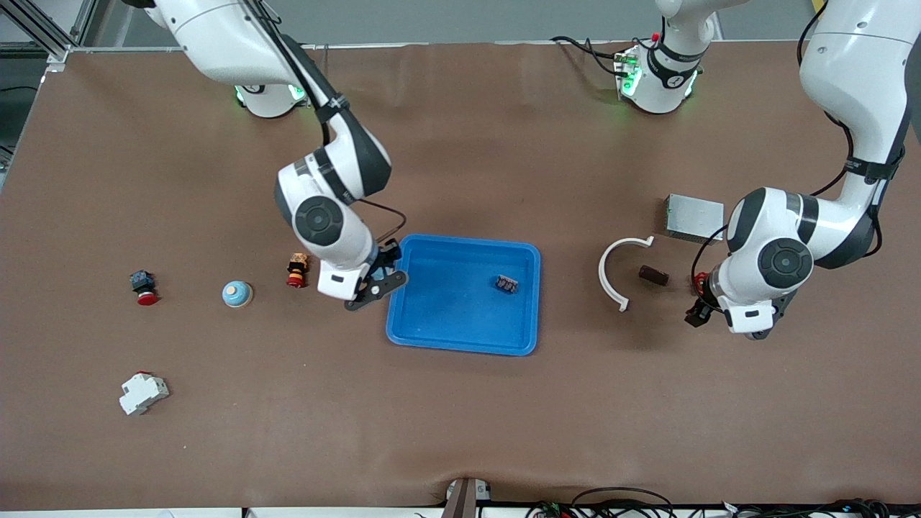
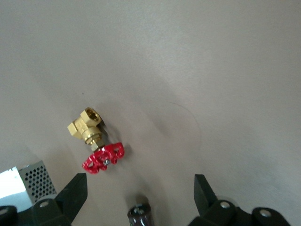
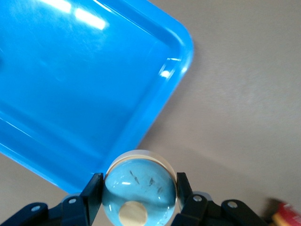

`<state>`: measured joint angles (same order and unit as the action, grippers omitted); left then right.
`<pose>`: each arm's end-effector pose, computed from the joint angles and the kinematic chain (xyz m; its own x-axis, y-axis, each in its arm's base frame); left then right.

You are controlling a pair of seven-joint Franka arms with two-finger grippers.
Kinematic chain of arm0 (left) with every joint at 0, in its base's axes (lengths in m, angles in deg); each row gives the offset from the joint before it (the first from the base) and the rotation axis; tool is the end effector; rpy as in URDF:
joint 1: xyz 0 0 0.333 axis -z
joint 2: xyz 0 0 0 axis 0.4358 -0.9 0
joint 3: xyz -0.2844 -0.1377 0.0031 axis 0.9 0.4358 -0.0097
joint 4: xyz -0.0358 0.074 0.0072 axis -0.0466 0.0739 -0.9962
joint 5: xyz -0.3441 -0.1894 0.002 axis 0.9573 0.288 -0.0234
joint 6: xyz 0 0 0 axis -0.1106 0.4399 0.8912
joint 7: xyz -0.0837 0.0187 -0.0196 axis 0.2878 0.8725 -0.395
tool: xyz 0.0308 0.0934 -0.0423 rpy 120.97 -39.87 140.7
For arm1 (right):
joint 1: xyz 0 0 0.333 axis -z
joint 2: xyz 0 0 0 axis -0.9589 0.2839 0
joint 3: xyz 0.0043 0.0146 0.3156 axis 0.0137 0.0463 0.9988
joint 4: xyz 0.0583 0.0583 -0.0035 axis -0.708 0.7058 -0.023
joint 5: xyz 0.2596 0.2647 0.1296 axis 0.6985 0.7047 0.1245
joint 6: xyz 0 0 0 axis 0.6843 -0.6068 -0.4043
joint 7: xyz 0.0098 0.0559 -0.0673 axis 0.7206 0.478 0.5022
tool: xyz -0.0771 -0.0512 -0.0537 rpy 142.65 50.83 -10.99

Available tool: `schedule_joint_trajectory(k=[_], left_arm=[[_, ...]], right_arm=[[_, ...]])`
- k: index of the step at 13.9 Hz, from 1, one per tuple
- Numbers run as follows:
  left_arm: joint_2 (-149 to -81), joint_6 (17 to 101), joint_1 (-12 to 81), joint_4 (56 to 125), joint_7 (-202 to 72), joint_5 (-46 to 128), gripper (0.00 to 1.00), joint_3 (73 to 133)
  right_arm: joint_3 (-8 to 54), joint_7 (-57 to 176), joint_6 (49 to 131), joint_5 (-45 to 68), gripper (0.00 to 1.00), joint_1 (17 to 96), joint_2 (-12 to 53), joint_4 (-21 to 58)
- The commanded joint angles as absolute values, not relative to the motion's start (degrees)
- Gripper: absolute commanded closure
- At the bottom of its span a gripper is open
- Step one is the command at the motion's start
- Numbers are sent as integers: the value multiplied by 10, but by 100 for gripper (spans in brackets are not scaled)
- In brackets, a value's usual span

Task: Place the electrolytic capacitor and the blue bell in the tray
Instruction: 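Reach the left gripper to the second capacitor while the right lifts the bell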

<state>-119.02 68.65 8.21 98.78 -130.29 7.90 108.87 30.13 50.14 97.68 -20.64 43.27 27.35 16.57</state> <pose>0.6182 -0.0411 0.2419 0.6158 0.7865 0.0477 0.7814 -0.6018 -0.1649 0.5649 0.3536 0.2865 0.9028 0.4233 -0.0763 0.4182 -0.9052 -0.0753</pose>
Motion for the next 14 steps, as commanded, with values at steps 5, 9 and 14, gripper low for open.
schedule_joint_trajectory(k=[5, 9, 14], left_arm=[[-1184, 738, 75, 1043, -1383, 70, 0, 1111], [-1187, 763, 75, 1073, -1456, 70, 0, 1125], [-1186, 803, 74, 1112, -1479, 70, 11, 1125]], right_arm=[[296, 363, 1036, -197, 92, 391, 319, 118], [296, 329, 1073, -196, 92, 376, 342, 119], [296, 319, 1081, -197, 92, 366, 356, 120]])
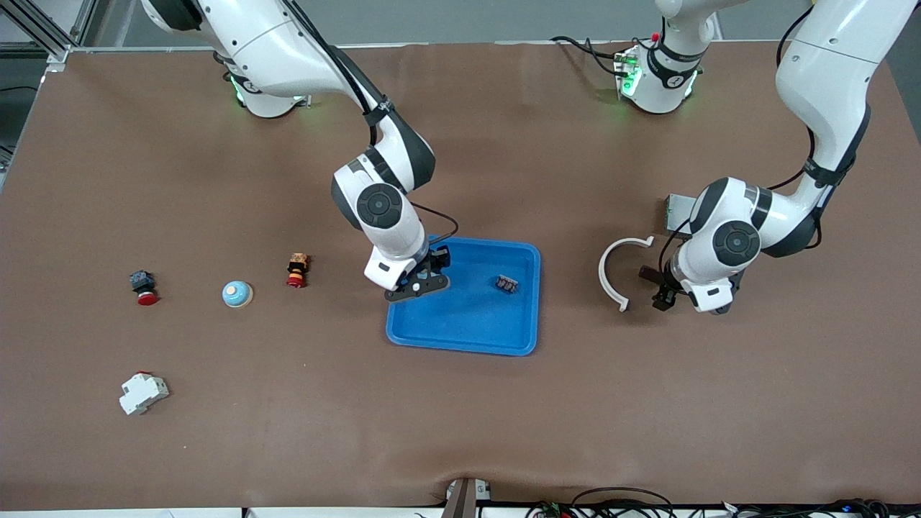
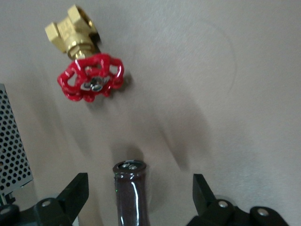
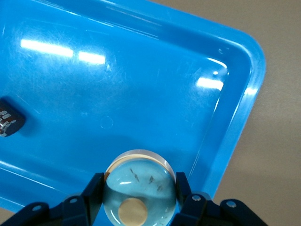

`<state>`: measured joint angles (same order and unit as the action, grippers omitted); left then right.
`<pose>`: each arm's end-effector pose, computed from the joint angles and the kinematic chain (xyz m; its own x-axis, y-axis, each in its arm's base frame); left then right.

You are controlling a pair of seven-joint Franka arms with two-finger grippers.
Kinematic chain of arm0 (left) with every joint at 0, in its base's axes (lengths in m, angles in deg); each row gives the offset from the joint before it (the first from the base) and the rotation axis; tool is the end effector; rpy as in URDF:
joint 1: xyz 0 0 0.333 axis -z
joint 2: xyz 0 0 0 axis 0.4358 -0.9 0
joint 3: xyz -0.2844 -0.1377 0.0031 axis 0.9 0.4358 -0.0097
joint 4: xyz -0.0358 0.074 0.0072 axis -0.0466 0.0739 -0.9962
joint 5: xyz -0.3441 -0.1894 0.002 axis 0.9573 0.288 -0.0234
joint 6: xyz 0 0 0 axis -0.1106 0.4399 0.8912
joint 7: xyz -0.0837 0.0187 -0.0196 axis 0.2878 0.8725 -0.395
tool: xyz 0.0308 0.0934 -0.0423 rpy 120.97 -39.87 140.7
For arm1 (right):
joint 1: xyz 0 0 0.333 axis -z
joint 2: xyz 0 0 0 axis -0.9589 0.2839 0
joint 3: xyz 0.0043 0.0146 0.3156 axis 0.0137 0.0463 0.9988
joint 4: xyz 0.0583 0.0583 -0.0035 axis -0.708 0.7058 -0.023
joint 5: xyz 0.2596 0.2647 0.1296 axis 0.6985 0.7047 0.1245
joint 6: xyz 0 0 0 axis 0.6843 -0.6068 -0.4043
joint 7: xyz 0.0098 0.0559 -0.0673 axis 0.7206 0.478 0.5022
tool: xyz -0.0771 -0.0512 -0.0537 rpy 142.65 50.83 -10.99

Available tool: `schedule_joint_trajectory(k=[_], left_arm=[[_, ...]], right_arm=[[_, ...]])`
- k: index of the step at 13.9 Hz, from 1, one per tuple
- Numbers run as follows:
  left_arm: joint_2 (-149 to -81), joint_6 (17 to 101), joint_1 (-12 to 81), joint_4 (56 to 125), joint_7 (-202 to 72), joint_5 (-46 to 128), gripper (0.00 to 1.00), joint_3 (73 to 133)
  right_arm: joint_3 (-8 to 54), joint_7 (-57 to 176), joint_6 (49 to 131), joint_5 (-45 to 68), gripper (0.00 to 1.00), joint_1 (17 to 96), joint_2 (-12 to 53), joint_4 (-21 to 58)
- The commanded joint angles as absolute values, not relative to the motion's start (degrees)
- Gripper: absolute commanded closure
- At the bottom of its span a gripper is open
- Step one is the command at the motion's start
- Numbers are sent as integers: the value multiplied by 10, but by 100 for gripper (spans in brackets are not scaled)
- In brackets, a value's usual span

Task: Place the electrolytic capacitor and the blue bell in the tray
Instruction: 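Grasp the second capacitor with the left gripper while the right holds the bell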

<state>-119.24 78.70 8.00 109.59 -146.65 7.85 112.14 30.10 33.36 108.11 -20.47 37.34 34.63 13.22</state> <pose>0.5651 -0.0898 0.1896 0.4593 0.8882 0.0119 0.8817 -0.4543 -0.1277 0.5489 0.4247 0.2413 0.9731 0.2302 0.0100 0.2302 -0.9688 -0.0915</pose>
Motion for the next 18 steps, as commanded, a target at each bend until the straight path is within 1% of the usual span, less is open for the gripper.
schedule_joint_trajectory(k=[1, 2, 4, 6, 7, 10, 12, 15, 18], left_arm=[[-1187, 803, 74, 1113, -1480, 70, 16, 1125], [-1188, 804, 75, 1113, -1485, 70, 23, 1125], [-1189, 804, 76, 1113, -1489, 70, 52, 1126], [-1193, 804, 77, 1113, -1489, 70, 88, 1126], [-1197, 804, 78, 1112, -1489, 70, 100, 1126], [-1182, 795, 77, 1107, -1487, 70, 100, 1128], [-1170, 785, 75, 1092, -1483, 70, 100, 1140], [-1169, 734, 76, 1039, -1487, 70, 100, 1164], [-1177, 726, 82, 1002, -1504, 84, 100, 1193]], right_arm=[[296, 317, 1083, -196, 92, 363, 356, 120], [296, 317, 1086, -196, 92, 361, 363, 120], [296, 311, 1106, -196, 92, 354, 375, 123], [296, 308, 1111, -196, 92, 350, 384, 122], [296, 307, 1115, -196, 92, 350, 385, 123], [297, 308, 1115, -196, 92, 347, 388, 121], [297, 308, 1116, -196, 92, 347, 392, 120], [297, 308, 1141, -197, 89, 343, 399, 123], [297, 308, 1144, -197, 84, 341, 403, 123]])
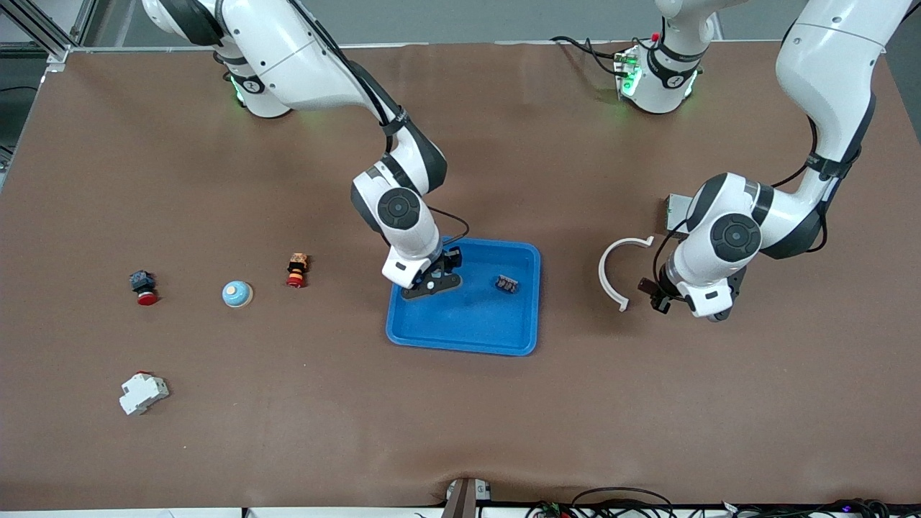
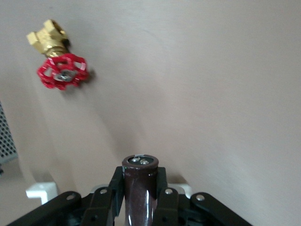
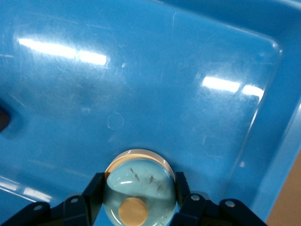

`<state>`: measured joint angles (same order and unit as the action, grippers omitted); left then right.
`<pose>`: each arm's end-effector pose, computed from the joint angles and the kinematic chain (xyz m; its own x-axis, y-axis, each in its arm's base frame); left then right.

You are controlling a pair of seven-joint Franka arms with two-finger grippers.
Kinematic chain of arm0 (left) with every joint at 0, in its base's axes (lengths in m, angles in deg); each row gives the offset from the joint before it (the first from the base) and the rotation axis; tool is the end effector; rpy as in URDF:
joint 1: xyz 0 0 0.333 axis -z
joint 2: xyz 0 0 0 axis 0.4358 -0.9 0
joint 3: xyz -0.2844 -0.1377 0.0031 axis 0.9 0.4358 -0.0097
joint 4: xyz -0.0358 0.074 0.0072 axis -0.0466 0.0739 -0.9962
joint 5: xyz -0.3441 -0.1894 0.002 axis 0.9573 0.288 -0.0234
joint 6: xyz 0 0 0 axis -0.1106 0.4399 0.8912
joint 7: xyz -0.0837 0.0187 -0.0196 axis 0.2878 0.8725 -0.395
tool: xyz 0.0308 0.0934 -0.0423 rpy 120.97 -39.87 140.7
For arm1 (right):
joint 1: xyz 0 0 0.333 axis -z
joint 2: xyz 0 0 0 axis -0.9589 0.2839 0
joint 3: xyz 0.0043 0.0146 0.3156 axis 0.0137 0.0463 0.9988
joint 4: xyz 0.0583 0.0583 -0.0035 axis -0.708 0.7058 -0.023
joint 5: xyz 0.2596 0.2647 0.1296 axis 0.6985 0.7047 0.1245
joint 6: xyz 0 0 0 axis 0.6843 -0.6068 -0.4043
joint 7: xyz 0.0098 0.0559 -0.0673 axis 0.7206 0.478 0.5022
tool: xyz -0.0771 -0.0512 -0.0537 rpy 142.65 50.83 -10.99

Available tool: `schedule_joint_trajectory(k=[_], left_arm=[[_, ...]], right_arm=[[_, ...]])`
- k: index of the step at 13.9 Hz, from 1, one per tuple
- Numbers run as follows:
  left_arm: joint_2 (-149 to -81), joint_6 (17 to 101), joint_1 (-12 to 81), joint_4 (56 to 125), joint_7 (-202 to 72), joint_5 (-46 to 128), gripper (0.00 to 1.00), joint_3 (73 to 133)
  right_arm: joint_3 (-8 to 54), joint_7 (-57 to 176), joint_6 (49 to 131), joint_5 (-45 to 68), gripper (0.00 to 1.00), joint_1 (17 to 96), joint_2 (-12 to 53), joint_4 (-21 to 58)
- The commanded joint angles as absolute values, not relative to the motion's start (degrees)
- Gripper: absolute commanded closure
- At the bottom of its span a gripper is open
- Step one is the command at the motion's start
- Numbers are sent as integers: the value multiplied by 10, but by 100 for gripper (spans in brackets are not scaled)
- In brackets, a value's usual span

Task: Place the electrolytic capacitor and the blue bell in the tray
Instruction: 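Grasp the second capacitor with the left gripper while the right holds the bell, then place the capacitor in the tray while the right gripper sets the bell down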

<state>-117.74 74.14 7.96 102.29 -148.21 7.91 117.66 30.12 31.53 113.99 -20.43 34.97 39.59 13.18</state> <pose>0.5994 -0.1336 0.2575 0.4770 0.8781 0.0389 0.8788 -0.4757 -0.0383 0.5319 0.4466 0.1910 0.9726 0.2311 0.0231 0.2323 -0.9679 -0.0958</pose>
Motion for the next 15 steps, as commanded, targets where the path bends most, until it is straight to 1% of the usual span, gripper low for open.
schedule_joint_trajectory(k=[1, 2, 3, 4, 7, 9, 13, 14, 15], left_arm=[[-1189, 726, 92, 983, -1523, 94, 100, 1199], [-1199, 724, 109, 962, -1546, 100, 100, 1200], [-1208, 723, 129, 945, -1570, 102, 100, 1199], [-1220, 719, 144, 921, -1588, 102, 100, 1199], [-1252, 713, 196, 866, -1644, 102, 100, 1198], [-1272, 713, 228, 834, -1678, 102, 100, 1197], [-1326, 713, 292, 769, -1756, 100, 100, 1190], [-1337, 713, 311, 755, -1773, 100, 100, 1180], [-1346, 713, 337, 744, -1789, 100, 100, 1161]], right_arm=[[296, 308, 1143, -197, 77, 341, 405, 123], [296, 309, 1143, -197, 66, 341, 405, 123], [296, 309, 1143, -197, 36, 342, 405, 123], [296, 308, 1143, -197, 0, 342, 405, 123], [296, 314, 1119, -197, 0, 346, 387, 124], [295, 319, 1028, -197, 0, 354, 336, 119], [292, 399, 874, -197, 0, 401, 224, 133], [292, 425, 860, -197, 0, 415, 195, 156], [292, 451, 863, -201, 0, 426, 160, 195]])
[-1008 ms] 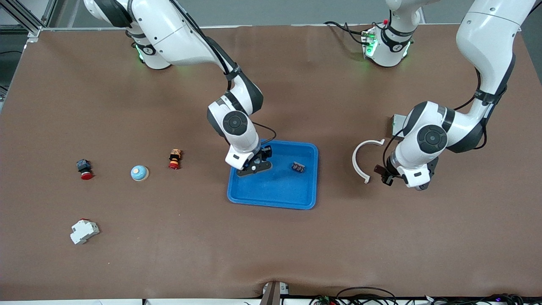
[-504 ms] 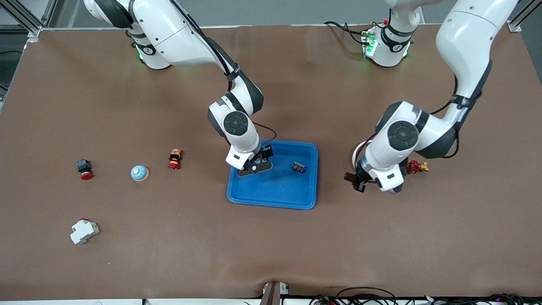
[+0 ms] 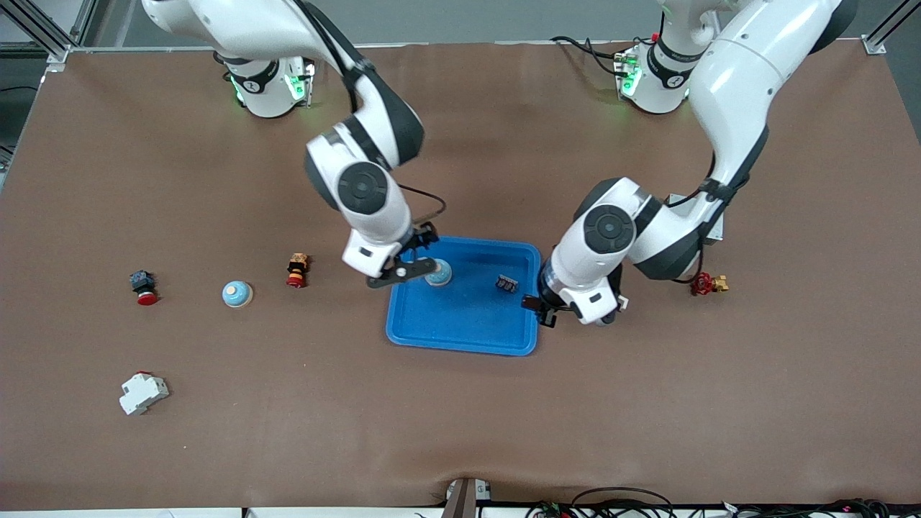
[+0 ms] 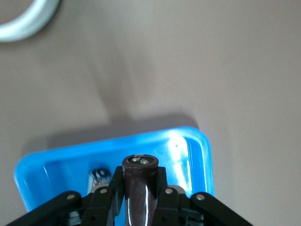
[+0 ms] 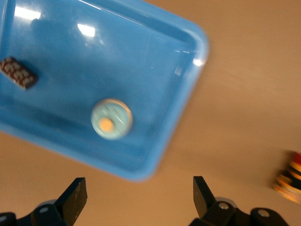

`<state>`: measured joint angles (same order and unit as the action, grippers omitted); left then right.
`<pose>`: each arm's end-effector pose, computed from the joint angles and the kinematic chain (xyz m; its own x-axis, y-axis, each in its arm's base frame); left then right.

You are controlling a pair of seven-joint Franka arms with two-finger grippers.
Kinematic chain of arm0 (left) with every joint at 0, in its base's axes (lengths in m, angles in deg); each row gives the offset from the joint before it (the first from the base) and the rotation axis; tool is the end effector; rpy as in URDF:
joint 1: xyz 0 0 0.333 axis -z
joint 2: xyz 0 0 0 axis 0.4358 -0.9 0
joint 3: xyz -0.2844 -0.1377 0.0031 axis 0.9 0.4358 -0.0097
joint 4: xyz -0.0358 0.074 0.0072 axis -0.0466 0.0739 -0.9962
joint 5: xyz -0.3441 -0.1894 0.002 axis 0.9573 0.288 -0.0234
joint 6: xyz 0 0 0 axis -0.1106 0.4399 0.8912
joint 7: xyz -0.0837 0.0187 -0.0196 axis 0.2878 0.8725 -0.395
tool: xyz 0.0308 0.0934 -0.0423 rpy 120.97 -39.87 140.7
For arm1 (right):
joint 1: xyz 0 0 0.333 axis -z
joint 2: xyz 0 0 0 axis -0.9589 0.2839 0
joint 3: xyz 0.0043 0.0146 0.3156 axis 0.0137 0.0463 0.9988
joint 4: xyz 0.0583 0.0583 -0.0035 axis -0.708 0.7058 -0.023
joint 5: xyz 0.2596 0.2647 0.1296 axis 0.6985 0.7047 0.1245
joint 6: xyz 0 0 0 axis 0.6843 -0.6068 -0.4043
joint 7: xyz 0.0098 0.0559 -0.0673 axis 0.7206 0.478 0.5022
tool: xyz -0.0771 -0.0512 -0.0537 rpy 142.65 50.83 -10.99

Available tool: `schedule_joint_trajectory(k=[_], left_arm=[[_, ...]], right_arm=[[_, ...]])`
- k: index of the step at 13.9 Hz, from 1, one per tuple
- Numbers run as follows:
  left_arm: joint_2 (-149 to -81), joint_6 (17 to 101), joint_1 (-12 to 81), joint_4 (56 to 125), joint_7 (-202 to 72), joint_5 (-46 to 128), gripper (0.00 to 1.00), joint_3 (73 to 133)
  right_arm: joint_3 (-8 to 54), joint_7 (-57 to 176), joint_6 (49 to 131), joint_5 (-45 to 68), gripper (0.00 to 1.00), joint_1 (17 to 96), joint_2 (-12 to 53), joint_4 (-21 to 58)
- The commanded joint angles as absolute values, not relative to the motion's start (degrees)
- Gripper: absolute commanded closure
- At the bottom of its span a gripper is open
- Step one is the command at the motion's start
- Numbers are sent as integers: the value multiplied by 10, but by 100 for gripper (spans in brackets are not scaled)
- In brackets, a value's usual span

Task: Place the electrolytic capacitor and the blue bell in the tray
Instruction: 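Place the capacitor in the tray while the right gripper sets the bell down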

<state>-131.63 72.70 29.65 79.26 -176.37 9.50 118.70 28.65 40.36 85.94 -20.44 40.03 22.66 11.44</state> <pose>0.6135 -0.3671 0.2828 0.2540 0.9605 -0.1139 0.9654 -0.2445 0.0908 0.5511 0.3739 0.3650 0.9444 0.3066 -0.1191 0.3026 -0.9518 -0.0510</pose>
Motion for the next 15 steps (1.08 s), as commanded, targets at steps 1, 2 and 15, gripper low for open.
schedule_joint_trajectory(k=[1, 2, 15], left_arm=[[-1353, 716, 366, 736, -1798, 102, 100, 1133], [-1361, 719, 389, 729, -1806, 102, 100, 1111], [-1421, 775, 446, 697, -1832, 91, 0, 1060]], right_arm=[[291, 483, 867, -205, 0, 441, 125, 234], [291, 512, 868, -205, 0, 459, 97, 263], [292, 809, 1061, -306, 0, 655, 5, 476]])
